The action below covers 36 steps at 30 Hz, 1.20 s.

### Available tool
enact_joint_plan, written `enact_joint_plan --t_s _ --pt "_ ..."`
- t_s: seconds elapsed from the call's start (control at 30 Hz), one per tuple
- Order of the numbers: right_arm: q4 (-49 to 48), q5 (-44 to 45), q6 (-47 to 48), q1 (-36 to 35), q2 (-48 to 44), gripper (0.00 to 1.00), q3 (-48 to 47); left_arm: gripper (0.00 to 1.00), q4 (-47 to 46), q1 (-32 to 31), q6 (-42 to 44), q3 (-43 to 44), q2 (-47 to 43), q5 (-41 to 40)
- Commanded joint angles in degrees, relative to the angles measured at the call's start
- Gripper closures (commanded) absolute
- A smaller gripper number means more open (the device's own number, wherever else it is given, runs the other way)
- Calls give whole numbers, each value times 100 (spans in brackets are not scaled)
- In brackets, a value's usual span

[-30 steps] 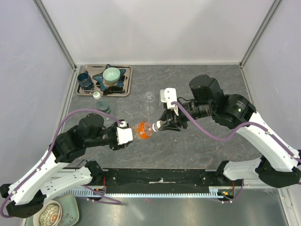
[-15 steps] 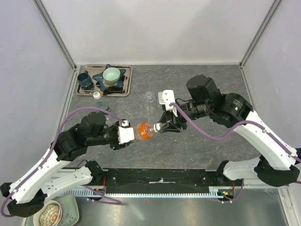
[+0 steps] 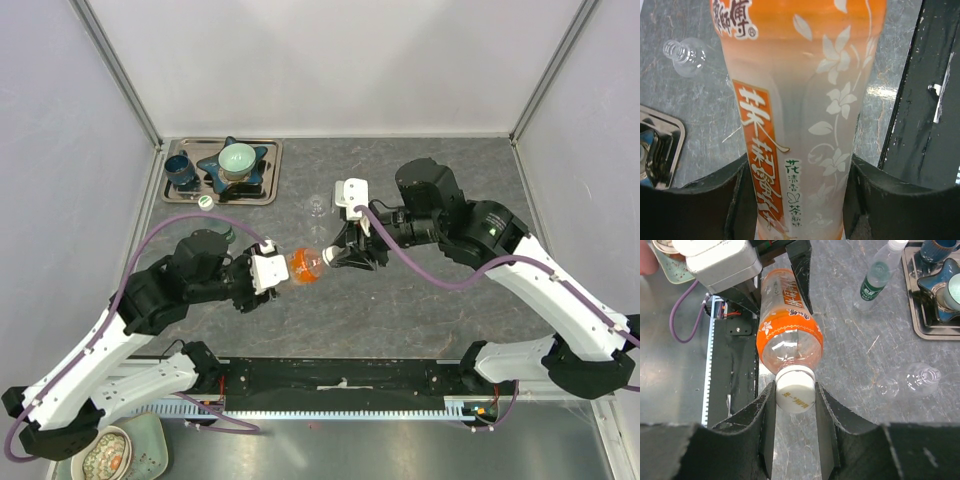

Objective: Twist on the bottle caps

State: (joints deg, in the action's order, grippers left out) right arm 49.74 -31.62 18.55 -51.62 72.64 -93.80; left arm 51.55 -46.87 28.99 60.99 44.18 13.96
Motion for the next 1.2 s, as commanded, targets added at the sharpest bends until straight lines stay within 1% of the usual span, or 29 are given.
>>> enact_joint_plan --t_s 0.0,0.17,0.3,0.4,0.6,0.63,0.7,0.73,0.87,0.97,1.03,1.1,1.17 --pt "-561 -529 -457 -121 206 68 134 58 -989 47 -465 457 55 -68" --pt "-640 -881 -667 -121 303 68 143 58 -1033 73 -526 501 20 37" --pt "-684 -689 -1001 -121 504 71 116 60 -1199 99 -561 589 64 -33" --pt "-509 -565 -1282 -112 706 73 -15 61 -1314 99 -562 730 108 -174" --pt "-175 -284 -1836 -129 1094 78 -218 63 -1507 108 -263 941 73 -630" --pt "-236 -345 -1837 -121 1094 79 -218 64 -1560 117 -263 950 47 -683" --pt "-463 -503 -2213 -121 1033 80 -69 64 -1613 169 -368 958 -15 -666" --pt "-787 -617 -2363 -121 989 80 10 65 -1622 187 -420 976 -24 -596" --pt "-1246 -740 -2777 -121 875 83 230 66 -1666 231 -701 1099 -24 -587" --pt "-1589 -863 -3163 -121 831 84 327 66 -1683 231 -702 1204 29 -499" --pt "-1669 -777 -3313 -121 830 87 310 66 -1709 231 -711 1266 73 -447" --pt "-1651 -531 -3638 -121 883 90 248 66 -1858 222 -702 1249 99 -446" --pt "-1625 -495 -3988 -121 927 92 283 66 -1981 222 -684 1213 117 -473"
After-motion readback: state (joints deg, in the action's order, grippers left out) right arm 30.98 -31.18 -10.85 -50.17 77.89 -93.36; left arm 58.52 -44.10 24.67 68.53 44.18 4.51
